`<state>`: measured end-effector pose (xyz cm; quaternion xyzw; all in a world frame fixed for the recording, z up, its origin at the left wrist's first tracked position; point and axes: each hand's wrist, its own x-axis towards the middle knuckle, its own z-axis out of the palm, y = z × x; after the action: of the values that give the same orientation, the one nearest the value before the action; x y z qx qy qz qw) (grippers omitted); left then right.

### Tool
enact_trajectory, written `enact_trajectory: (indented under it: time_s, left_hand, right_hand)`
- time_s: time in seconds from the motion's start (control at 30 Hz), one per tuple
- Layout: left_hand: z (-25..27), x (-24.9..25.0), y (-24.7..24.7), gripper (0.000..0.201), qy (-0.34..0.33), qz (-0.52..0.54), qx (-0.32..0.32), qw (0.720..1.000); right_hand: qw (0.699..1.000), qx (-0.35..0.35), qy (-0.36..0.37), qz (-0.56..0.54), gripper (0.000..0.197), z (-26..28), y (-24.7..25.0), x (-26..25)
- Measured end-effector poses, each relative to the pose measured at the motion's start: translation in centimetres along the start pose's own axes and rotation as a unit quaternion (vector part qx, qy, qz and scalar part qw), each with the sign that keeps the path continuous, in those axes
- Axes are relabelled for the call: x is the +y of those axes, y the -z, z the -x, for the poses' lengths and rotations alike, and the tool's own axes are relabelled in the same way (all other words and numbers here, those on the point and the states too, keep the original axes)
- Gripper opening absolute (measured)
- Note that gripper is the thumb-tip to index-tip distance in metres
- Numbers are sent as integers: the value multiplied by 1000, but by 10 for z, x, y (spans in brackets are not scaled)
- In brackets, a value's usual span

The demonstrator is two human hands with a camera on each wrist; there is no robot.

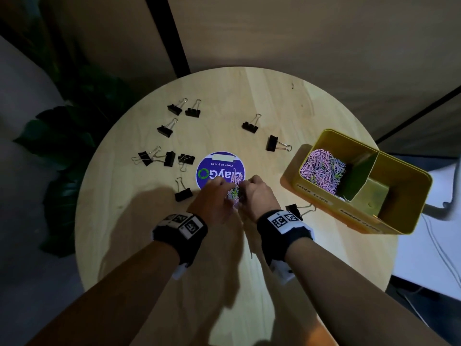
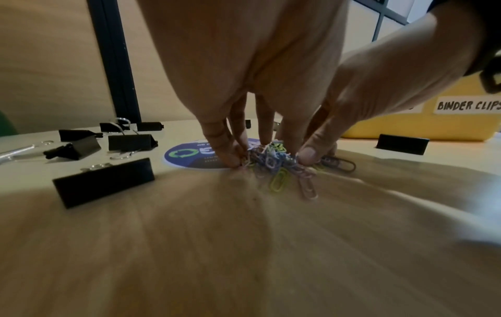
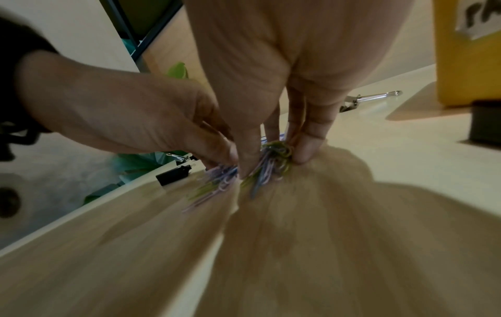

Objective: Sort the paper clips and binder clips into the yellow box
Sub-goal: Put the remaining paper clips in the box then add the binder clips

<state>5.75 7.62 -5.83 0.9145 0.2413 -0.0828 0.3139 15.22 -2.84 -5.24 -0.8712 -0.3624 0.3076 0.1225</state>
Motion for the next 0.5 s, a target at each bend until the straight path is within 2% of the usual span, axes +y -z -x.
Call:
enact_trajectory:
  time_s: [0.17,0.27,0.37,0.43,0.5]
  left_hand:
    - [-2,3,3,26,37,66,38,996]
    - [-4,-2,4,18,54,104,77,990]
    - [-4,-11,9,11,40,132,124,983]
    - [-5,-17,15,10,60,194,142,969]
    - [-5,-16,24,13,134,334,111,926]
  right_hand:
    - [997,6,-40,-58,19,-6,3,1]
    - [983,24,-84,-159,16,-9,5,8]
    - [966,42,-109,-233,15,-6,6,16]
    - [949,70,-120,-283,18,0,11,17]
    - [925,100,-126,-344,21,6,18,16]
